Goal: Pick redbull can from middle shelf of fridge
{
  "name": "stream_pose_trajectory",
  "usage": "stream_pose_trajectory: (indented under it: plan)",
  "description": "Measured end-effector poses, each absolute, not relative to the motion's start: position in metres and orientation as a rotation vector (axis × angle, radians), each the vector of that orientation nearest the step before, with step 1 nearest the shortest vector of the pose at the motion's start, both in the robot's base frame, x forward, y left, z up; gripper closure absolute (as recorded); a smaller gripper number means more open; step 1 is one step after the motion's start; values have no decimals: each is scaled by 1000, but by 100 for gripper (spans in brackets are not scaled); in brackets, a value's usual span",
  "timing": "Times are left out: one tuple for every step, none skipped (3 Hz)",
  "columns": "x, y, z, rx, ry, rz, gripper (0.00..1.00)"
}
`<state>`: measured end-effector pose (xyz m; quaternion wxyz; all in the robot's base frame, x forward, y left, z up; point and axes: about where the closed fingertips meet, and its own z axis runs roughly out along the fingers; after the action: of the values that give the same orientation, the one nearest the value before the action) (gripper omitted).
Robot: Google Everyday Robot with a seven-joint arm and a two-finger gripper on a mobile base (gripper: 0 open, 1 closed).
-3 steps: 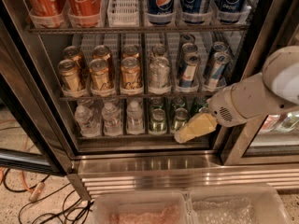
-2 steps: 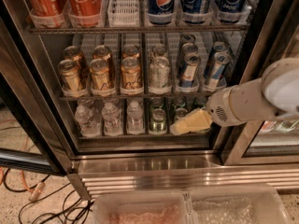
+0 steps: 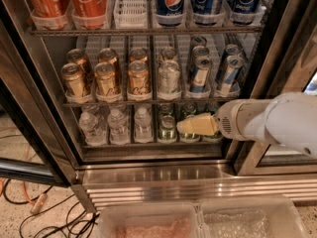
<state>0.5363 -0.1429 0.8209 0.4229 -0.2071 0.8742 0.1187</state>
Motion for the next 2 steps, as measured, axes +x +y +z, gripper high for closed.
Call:
stream_pose_trajectory:
  plan:
    - [554, -144, 824, -444, 2143, 250, 0]
    - [556, -142, 827, -432, 2136, 253, 0]
